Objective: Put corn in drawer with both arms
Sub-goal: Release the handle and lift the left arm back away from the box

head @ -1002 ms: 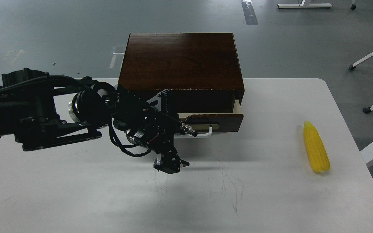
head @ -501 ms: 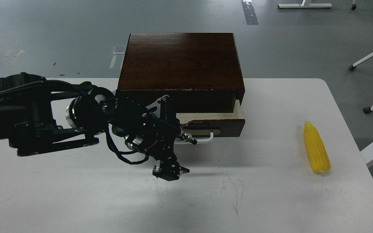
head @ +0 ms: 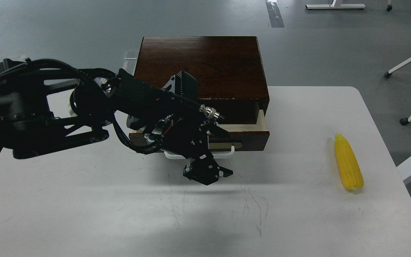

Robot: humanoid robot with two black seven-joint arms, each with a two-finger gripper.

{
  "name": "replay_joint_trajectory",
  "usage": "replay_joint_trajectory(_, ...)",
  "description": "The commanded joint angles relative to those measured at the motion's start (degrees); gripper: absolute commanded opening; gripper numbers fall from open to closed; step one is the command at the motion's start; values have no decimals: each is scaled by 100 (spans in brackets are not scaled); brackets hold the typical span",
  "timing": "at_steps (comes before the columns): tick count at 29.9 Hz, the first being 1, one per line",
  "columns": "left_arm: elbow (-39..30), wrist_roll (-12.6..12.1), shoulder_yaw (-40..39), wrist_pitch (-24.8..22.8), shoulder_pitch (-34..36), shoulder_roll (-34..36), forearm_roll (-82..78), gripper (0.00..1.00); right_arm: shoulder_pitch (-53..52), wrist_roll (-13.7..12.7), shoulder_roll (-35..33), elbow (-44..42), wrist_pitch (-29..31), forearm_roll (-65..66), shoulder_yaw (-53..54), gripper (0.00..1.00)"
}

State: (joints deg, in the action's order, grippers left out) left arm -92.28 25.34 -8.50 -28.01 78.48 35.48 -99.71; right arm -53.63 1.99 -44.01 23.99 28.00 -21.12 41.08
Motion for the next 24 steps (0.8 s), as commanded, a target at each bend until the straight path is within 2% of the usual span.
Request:
replay_joint_trajectory(1, 385, -21, -810, 1, -60, 433, 1741, 98, -304, 30, -389, 9, 0, 20, -960, 100)
replay_joint_trajectory(4, 983, -30, -1110, 1, -78, 451, 3313, 98, -709, 30, -626, 0, 0, 160, -1672, 100)
replay_joint_trajectory(6, 1465, -30, -1207, 1, -104, 407, 5041, 98, -1086, 47, -758, 35, 0, 580, -2251, 100)
replay_joint_trajectory(8, 1904, -21, -1233, 1, -314, 328, 6106, 98, -1419, 108, -767, 35, 0, 1071, -2542, 100)
replay_joint_trajectory(16, 3347, 14, -1523, 76, -693, 21, 8598, 98, -2318, 135, -723, 184, 0, 3673, -3185, 100)
replay_joint_trajectory(18, 3725, 6, -1532, 173, -737, -103, 9020, 98, -2371, 135, -715, 456, 0, 4333, -3299, 100)
replay_joint_trajectory(20, 4094, 6, -1532, 156, -825, -156, 9485, 98, -2336, 135, -732, 1104, 0, 5096, -3413, 100)
replay_joint_trajectory(24, 4429, -3, -1532, 200, -1027, -226, 10145, 98, -2283, 135, -916, 2195, 0, 6293, -3607, 100)
